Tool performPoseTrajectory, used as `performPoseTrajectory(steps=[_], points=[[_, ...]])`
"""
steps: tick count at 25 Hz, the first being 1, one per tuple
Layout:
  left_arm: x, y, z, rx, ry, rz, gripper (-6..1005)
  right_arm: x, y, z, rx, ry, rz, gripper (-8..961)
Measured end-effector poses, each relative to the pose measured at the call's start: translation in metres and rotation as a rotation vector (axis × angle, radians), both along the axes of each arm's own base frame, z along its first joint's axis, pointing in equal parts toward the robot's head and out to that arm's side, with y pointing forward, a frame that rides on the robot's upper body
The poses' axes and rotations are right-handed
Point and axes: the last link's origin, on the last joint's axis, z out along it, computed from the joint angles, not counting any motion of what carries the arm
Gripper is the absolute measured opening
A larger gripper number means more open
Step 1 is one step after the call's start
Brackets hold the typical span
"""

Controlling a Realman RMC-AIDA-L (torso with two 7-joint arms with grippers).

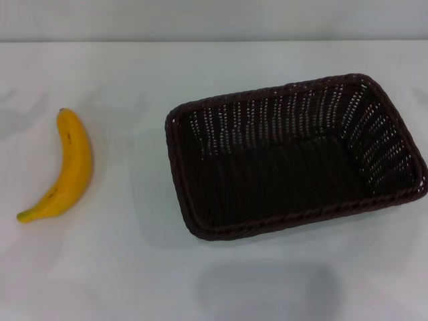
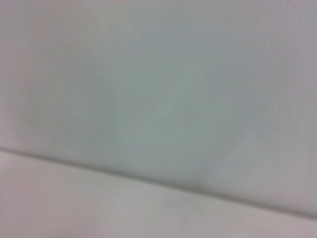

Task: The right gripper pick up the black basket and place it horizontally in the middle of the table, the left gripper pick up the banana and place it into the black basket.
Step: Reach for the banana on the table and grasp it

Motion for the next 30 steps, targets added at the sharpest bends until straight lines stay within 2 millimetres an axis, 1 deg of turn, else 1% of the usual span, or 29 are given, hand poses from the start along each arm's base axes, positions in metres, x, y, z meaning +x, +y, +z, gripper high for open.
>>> performPoseTrajectory(steps=[3, 5, 9, 11, 14, 18, 21, 22, 23, 25, 27, 30], points=[[0.02, 0.014, 0.0, -0.127, 0.002, 0.077, 786, 0.024, -0.001, -0.004, 0.123, 0.0, 0.046, 816], [0.031, 0.02, 0.0, -0.196, 0.012, 0.127, 786, 0.036, -0.005, -0.007, 0.23, 0.007, 0.08, 817], [0.051, 0.034, 0.005, -0.314, 0.022, 0.24, 785, 0.061, -0.021, -0.013, 0.46, 0.029, 0.136, 817], [0.055, 0.039, 0.008, -0.38, 0.006, 0.311, 785, 0.072, -0.026, -0.017, 0.53, 0.056, 0.149, 817], [0.059, 0.044, 0.011, -0.469, -0.001, 0.419, 786, 0.087, -0.027, -0.023, 0.589, 0.06, 0.145, 817], [0.054, 0.045, 0.01, -0.522, 0.015, 0.578, 776, 0.087, -0.024, -0.035, 0.649, -0.042, 0.214, 817], [0.048, 0.045, -0.005, -0.596, 0.024, 0.669, 769, 0.086, -0.021, -0.046, 0.687, -0.073, 0.249, 817], [0.049, 0.047, -0.012, -0.628, 0.032, 0.686, 767, 0.087, -0.021, -0.045, 0.703, -0.073, 0.247, 817], [0.051, 0.051, -0.021, -0.66, 0.048, 0.704, 764, 0.088, -0.022, -0.045, 0.718, -0.077, 0.244, 817], [0.056, 0.057, -0.032, -0.691, 0.065, 0.712, 760, 0.091, -0.023, -0.042, 0.74, -0.095, 0.238, 817], [0.063, 0.064, -0.048, -0.717, 0.076, 0.7, 755, 0.093, -0.024, -0.043, 0.747, -0.128, 0.241, 817], [0.07, 0.069, -0.066, -0.74, 0.068, 0.688, 748, 0.097, -0.022, -0.044, 0.745, -0.167, 0.229, 817]])
